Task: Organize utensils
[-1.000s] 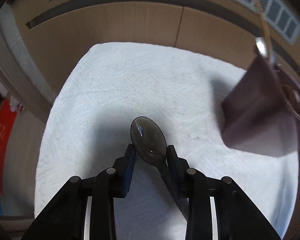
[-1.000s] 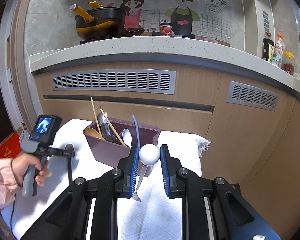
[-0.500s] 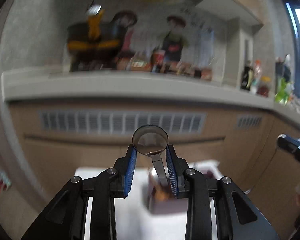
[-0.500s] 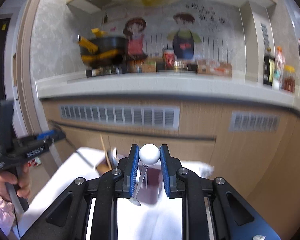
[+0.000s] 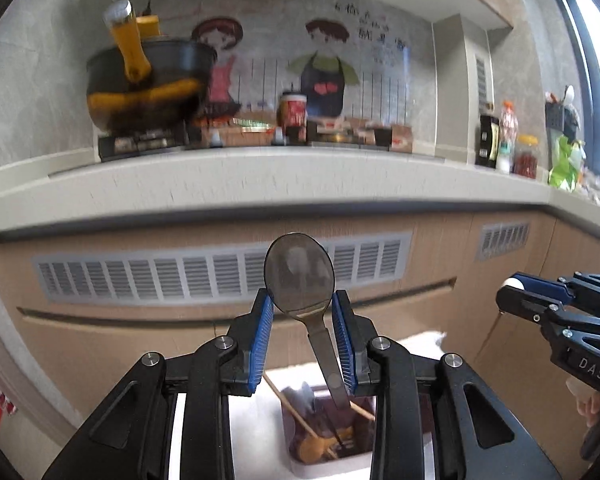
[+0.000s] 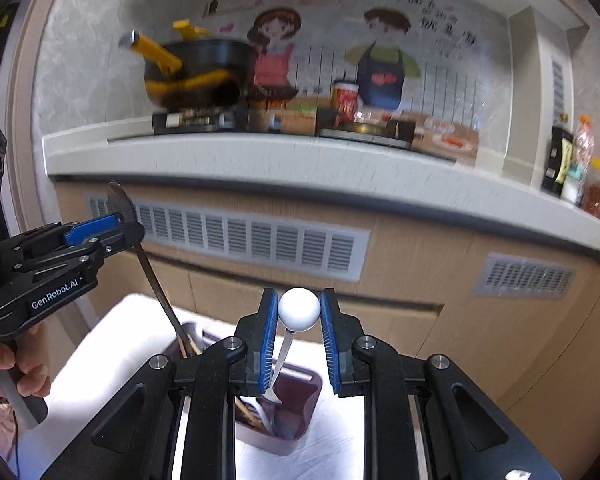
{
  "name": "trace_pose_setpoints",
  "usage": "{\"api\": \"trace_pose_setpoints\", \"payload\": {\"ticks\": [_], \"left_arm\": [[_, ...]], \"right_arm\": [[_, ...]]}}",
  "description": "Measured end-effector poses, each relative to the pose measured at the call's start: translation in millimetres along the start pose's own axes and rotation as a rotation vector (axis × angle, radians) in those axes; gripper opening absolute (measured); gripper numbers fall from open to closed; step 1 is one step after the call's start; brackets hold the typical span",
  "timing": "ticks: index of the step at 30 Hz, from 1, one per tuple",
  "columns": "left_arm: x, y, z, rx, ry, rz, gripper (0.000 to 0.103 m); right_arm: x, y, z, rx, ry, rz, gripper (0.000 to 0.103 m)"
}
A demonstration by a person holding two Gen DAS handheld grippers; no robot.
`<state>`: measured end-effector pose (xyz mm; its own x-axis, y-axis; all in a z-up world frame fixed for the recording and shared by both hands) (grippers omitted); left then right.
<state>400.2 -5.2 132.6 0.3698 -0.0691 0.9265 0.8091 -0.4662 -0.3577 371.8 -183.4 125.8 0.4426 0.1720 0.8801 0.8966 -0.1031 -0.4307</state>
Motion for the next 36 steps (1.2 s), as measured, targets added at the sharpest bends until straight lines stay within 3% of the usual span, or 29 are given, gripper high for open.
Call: {"api": "trace_pose_setpoints", "payload": {"ticks": [7,9,11,13,15,19,21,23,26,30,36], "left_arm": [[-32,25,9,-0.039,-0.07,0.085,0.031],[-45,39,9,-0.073,-0.097,0.133,0.04],[-59,50,11,-0.111,-0.131,0.174,0.053],[-67,53,12,-0.119,-0.15,0.185,0.053],[-71,46,13,-0.12,-0.168,0.186,0.053],[-74,11,14,-0.104,-0.228,0.173,0.054],[-78,-16,7,-0.046,-0.221,0.168,0.068],[-87,-46,-3,-0.004,-0.194,0.144,0.077],[-108,-86,-25,0.025,-0.146,0.108,0.081],[-138,-123,-54,0.096,-0.107,0.086,0.093],[-176,-154,-85,0.128,-0.114,0.1,0.102]], "right_arm": [[-21,30,13,0.02,-0.025,0.071,0.02],[-27,39,16,0.054,-0.024,0.115,0.021],[-35,48,19,0.107,-0.018,0.164,0.041],[-43,48,18,0.117,-0.003,0.172,0.054],[-47,41,15,0.105,0.005,0.164,0.054],[-54,10,5,0.091,0.063,0.148,0.06],[-63,-18,2,0.069,0.092,0.117,0.068],[-71,-40,1,0.04,0.107,0.09,0.083],[-92,-77,2,0.005,0.13,0.058,0.097],[-126,-109,7,-0.037,0.145,0.071,0.102],[-163,-135,10,-0.104,0.096,0.065,0.102]]}}
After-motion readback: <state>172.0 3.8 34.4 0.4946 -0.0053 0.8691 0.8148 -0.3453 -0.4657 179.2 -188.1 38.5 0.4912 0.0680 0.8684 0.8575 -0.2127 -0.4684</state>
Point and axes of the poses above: each gripper's, at about its wrist camera, not at the fingertips, and y roughly the way its jaws point, z to its left, x to its top, the point moved 3 cm from there along y, roughly the way its jaws point, and after that the axes turned 13 degrees about -x, right-handed, at the moved point
